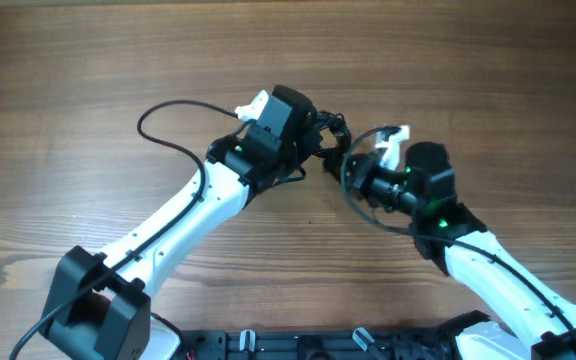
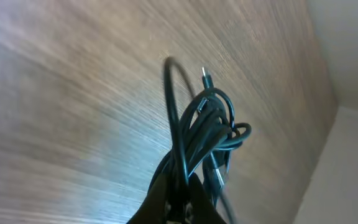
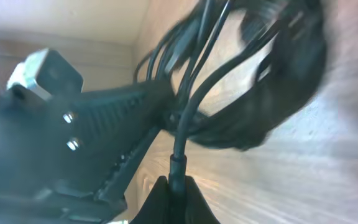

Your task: Untangle cables

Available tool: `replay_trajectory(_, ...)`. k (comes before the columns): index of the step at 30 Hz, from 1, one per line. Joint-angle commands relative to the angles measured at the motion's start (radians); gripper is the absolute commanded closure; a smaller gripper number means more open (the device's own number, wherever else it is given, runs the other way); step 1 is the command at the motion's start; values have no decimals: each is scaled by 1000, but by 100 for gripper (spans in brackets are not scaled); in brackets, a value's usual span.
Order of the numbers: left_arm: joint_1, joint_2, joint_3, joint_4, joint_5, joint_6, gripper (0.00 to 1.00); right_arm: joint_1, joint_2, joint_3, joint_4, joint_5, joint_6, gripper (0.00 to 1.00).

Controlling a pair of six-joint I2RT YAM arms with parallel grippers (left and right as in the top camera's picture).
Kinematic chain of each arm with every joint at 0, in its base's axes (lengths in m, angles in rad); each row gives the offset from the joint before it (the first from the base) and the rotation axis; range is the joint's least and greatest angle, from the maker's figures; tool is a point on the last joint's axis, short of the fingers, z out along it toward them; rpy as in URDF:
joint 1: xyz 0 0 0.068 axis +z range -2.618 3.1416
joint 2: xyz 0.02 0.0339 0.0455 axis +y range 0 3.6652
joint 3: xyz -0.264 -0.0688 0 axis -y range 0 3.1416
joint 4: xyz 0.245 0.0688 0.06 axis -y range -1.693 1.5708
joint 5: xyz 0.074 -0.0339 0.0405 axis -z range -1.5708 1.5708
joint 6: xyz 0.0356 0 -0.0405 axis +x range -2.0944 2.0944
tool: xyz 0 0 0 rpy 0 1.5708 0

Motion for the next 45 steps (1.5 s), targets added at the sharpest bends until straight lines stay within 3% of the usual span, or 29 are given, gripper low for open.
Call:
replay_trajectory(1,20,-31,17,3,125,537,96,-115,-1,8,10,-180,-75,96)
replay_trajectory(3,10,-31,17,8,252,731,96,-142,-1,8,9,-202,-77,96)
replay_trajectory(6,-13,-31,17,37,388,858,96,-143,0,8,-10,-150,-124,96)
replay_trajectory(11,-18,-59,17,100,478,851,96,-143,5,8,-164,-34,-126,95)
replay_trajectory(15,-18,-73,17,94,593,851,96,-143,7,8,-162,49,-125,96)
replay_trajectory(17,-18,-73,17,112,623,788,96,-143,7,8,-157,44,-124,95)
replay_trajectory(19,-18,-73,17,164,622,706,96,-142,9,8,-158,37,-126,83)
replay_trajectory(20,-18,-73,17,181,604,672,96,-143,8,8,-154,33,-127,72)
replay_trajectory(22,-1,-73,17,181,521,585,96,-155,6,8,-134,4,-164,41)
replay_trajectory(24,60,-73,17,146,434,439,96,-217,-18,8,-104,-97,-187,4)
replay_trajectory(28,190,-73,17,116,428,122,96,-340,-39,8,-127,-158,-212,0)
replay_trajectory(30,215,-73,17,108,429,68,96,-345,-37,8,-158,-159,-216,0)
replay_trajectory(32,212,-73,17,105,438,69,96,-337,-27,8,-159,-159,-311,0)
replay_trajectory(33,210,-73,17,110,475,130,96,-336,-18,8,-162,-158,-371,0)
replay_trajectory(36,212,-73,17,131,727,530,96,-336,0,8,-150,-162,-447,0)
replay_trajectory(38,218,-73,17,128,939,770,96,-336,0,8,-99,-294,-649,0)
replay_trajectory(41,215,-73,17,127,965,826,96,-336,0,8,0,-525,-740,0)
replay_trajectory(43,215,-73,17,130,1023,835,96,-336,0,8,7,-528,-760,3)
replay_trajectory(45,215,-73,17,128,1058,848,96,-336,0,8,8,-533,-762,17)
